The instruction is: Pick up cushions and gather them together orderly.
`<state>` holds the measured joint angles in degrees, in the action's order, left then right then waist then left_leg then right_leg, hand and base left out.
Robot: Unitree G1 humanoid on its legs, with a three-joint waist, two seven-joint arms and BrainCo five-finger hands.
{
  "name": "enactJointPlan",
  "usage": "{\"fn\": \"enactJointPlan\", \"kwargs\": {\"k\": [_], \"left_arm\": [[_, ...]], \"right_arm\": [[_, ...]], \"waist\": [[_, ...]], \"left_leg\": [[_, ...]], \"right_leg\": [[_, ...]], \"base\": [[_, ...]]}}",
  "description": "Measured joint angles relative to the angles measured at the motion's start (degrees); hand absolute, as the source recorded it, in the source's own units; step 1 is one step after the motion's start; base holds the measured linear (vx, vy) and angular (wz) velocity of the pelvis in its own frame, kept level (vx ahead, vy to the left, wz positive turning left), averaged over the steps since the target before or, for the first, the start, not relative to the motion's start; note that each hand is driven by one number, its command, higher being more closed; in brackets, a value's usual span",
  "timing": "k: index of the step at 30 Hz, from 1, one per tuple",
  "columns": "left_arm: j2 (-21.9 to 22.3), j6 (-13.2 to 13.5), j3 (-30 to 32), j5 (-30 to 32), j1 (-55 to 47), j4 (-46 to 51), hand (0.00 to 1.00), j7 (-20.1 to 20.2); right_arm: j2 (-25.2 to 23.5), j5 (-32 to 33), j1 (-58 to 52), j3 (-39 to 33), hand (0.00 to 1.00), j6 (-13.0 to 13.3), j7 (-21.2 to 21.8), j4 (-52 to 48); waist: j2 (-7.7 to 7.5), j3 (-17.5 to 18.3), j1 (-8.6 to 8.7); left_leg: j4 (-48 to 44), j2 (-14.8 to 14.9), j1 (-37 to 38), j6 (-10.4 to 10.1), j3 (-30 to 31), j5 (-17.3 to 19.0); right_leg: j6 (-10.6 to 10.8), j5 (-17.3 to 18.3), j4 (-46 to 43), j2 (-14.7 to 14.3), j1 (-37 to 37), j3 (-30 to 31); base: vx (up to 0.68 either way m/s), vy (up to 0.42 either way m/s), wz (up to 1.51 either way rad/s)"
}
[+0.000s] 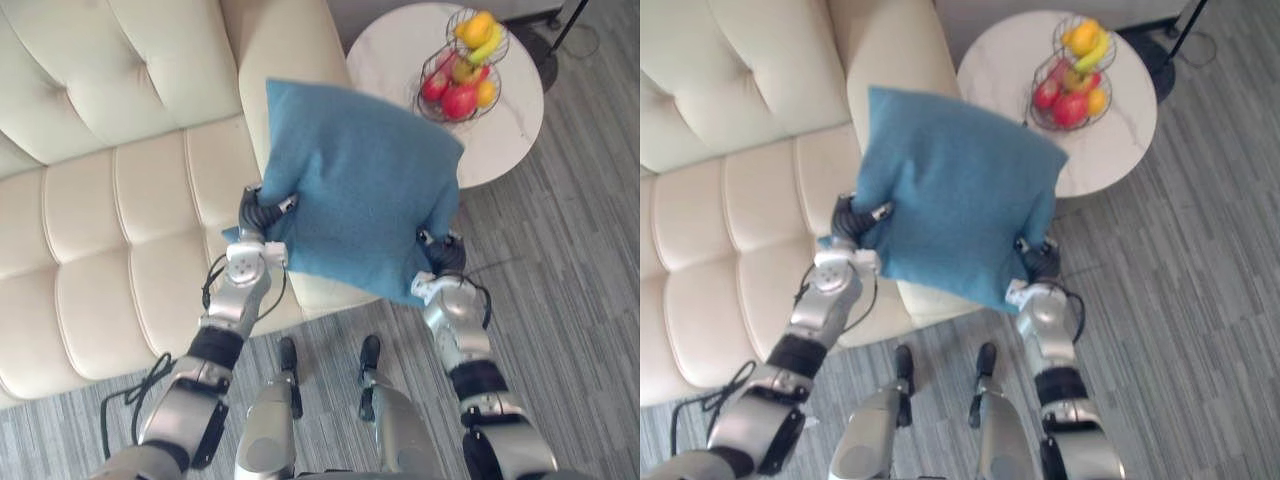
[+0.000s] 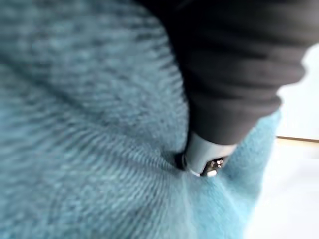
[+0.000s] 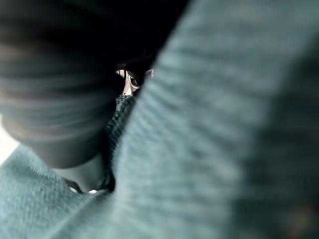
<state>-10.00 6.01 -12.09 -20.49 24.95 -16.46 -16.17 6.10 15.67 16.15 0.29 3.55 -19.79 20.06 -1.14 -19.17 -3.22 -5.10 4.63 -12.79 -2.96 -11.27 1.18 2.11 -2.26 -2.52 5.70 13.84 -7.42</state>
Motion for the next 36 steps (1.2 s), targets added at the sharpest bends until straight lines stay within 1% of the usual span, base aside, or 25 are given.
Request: {"fn": "enactJointPlan", "kwargs": {"k": [2, 3, 5, 9, 10, 11, 13, 14, 16, 17, 19, 22, 24, 26, 31, 34, 35, 36], "left_arm": [[0.5, 0.0, -0.4, 0.0, -3.6, 2.1, 1.00, 0.2], [0.9, 0.0, -0.5, 0.0, -6.3, 3.2, 1.00, 0.3], [1.3, -0.1, -0.4, -0.1, -10.5, 5.4, 1.00, 0.3], [1.4, -0.2, -0.4, -0.6, -19.8, 11.4, 1.00, 0.4], [1.5, -0.2, -0.3, -0.7, -21.8, 13.1, 1.00, 0.6], [2.1, -0.2, -0.2, -0.9, -24.6, 15.5, 1.00, 0.6], [2.9, -0.1, -0.1, -0.9, -28.5, 19.0, 1.00, 1.2], [3.1, -0.1, -0.1, -0.9, -29.8, 20.2, 1.00, 1.5], [3.6, -0.1, -0.1, -1.1, -33.2, 23.2, 1.00, 2.0], [3.7, 0.0, -0.1, -1.1, -34.0, 23.9, 1.00, 2.2], [4.1, 0.0, 0.2, -1.1, -37.8, 26.2, 1.00, 3.0], [4.3, 0.1, 0.2, -1.1, -40.9, 27.1, 1.00, 3.1], [4.6, 0.1, 0.2, -1.0, -42.5, 27.1, 1.00, 3.2], [4.6, 0.1, 0.3, -1.0, -43.4, 27.1, 1.00, 3.2], [4.6, 0.1, 0.5, -1.1, -43.9, 27.1, 1.00, 3.2], [5.0, 0.9, 1.1, -1.1, -43.5, 27.2, 1.00, 3.1], [5.5, 1.0, 1.5, -1.3, -42.7, 27.3, 1.00, 3.0], [5.7, 0.9, 1.7, -1.4, -42.0, 27.2, 1.00, 2.9]], "right_arm": [[-0.1, -0.3, -2.5, 0.2, 1.00, 0.0, 0.4, -1.7], [-0.1, -1.3, -4.5, 0.3, 1.00, 0.0, 0.9, -2.9], [-0.4, -2.7, -7.6, 0.7, 1.00, 0.0, 1.6, -5.6], [-1.3, -5.3, -14.0, 2.4, 1.00, 0.0, 2.7, -11.1], [-1.6, -6.1, -15.5, 2.5, 1.00, -0.1, 3.1, -12.6], [-1.7, -6.8, -17.6, 2.7, 1.00, -0.1, 3.6, -15.0], [-1.7, -7.6, -20.3, 3.0, 1.00, 0.0, 4.2, -18.6], [-1.7, -8.4, -21.4, 3.1, 1.00, 0.0, 4.4, -20.2], [-1.7, -9.9, -24.8, 4.0, 1.00, 0.0, 5.3, -24.6], [-1.8, -10.6, -25.5, 4.4, 1.00, 0.0, 5.3, -25.5], [-2.4, -12.6, -29.0, 4.8, 1.00, 0.1, 5.9, -28.4], [-3.0, -14.3, -31.4, 5.5, 1.00, 0.1, 6.3, -29.6], [-3.0, -15.8, -32.7, 6.3, 1.00, 0.1, 6.4, -30.1], [-2.9, -15.8, -33.3, 6.8, 1.00, 0.1, 6.4, -30.4], [-2.6, -15.8, -33.4, 7.2, 1.00, 0.1, 6.9, -30.3], [-1.5, -15.8, -29.9, 7.8, 1.00, 0.1, 6.1, -28.6], [-0.6, -15.8, -27.3, 8.0, 1.00, 0.1, 5.7, -27.3], [-0.4, -15.8, -26.0, 8.0, 1.00, 0.1, 5.3, -26.5]], "waist": [[0.08, 0.5, 0.15], [-0.01, 1.8, 0.15], [0.01, 2.9, 0.18], [0.22, 7.3, 0.31], [0.36, 7.8, 0.20], [0.91, 8.2, 0.17], [1.30, 9.3, 0.12], [1.33, 9.7, 0.07], [1.05, 11.4, 0.09], [1.04, 11.4, 0.09], [0.94, 13.8, 0.07], [0.94, 16.0, 0.06], [0.90, 16.7, 0.05], [0.79, 17.3, 0.03], [0.97, 17.1, -0.14], [1.28, 16.9, -0.15], [1.52, 16.8, -0.16], [1.63, 16.7, -0.07]], "left_leg": [[1.3, -0.3, 1.4, -0.3, 0.4, -0.2], [1.9, -0.3, 1.8, -0.4, 0.7, -0.3], [2.4, -0.5, 3.6, -0.4, 1.0, -0.3], [2.4, -0.5, 5.5, -0.4, 2.1, -0.3], [2.8, -0.5, 6.2, -0.4, 2.6, -0.3], [4.3, -0.3, 8.1, -0.4, 2.7, -0.3], [5.5, -0.2, 9.4, -0.4, 2.7, -0.3], [6.0, -0.3, 10.0, -0.4, 2.6, -0.3], [6.1, -0.3, 10.4, -0.4, 2.6, -0.3], [6.2, -0.3, 11.0, -0.4, 2.6, -0.2], [6.6, -0.3, 11.7, -0.6, 2.6, 0.1], [6.8, -0.3, 12.3, -0.7, 2.6, 0.0], [6.8, -0.3, 13.3, -0.7, 2.6, 0.1], [6.7, -0.3, 13.3, -0.7, 2.7, 0.1], [5.5, -0.5, 11.8, -0.8, 4.3, 0.0], [1.7, -0.5, 6.5, -0.8, 5.6, 0.0], [0.1, -0.1, 3.4, -0.8, 5.4, 1.7], [-0.8, 1.0, 2.2, -0.6, 2.0, 3.0]], "right_leg": [[0.1, -0.4, 1.6, -0.4, -1.8, -0.1], [0.0, -0.7, 2.7, -0.5, -2.6, -0.3], [0.0, -1.0, 4.5, -0.6, -5.2, -0.8], [0.0, -1.0, 6.0, -0.7, -8.2, -1.0], [0.0, -1.0, 6.0, -0.8, -8.8, -1.1], [0.0, -0.9, 6.1, -1.0, -10.0, -1.3], [0.0, -0.9, 6.1, -1.2, -10.7, -1.3], [0.0, -0.9, 6.1, -1.2, -11.1, -1.3], [0.0, -0.7, 6.0, -0.9, -11.4, -1.3], [0.0, -0.6, 5.9, -0.9, -11.9, -1.3], [0.3, -0.3, 5.5, -0.8, -12.2, -1.2], [0.5, 0.1, 4.8, -0.8, -12.4, -1.2], [0.5, 0.2, 4.8, -0.8, -13.5, -1.3], [0.5, 0.2, 4.8, -0.7, -13.5, -1.3], [0.6, 0.2, 4.7, -0.2, -13.9, -3.1], [0.4, 1.1, 1.1, 0.5, -10.1, -5.7], [0.3, 1.4, -0.6, 1.0, -7.8, -7.2], [0.3, 1.3, -0.6, 1.5, -7.6, -9.0]], "base": [[0.04, 0.002, 0.05], [0.03, -0.004, 0.10], [0.07, -0.013, 0.12], [0.06, -0.022, 0.10], [0.03, -0.017, 0.08], [0.00, 0.000, 0.00], [-0.02, 0.007, -0.01], [-0.06, 0.026, -0.01], [-0.07, 0.025, 0.01], [-0.07, 0.022, 0.02], [-0.05, 0.020, 0.01], [0.00, 0.000, 0.00], [0.00, 0.000, 0.00], [-0.01, 0.000, 0.02], [-0.03, 0.004, 0.18], [-0.08, 0.007, 0.41], [-0.12, 0.014, 0.52], [-0.10, 0.036, 0.77]]}}
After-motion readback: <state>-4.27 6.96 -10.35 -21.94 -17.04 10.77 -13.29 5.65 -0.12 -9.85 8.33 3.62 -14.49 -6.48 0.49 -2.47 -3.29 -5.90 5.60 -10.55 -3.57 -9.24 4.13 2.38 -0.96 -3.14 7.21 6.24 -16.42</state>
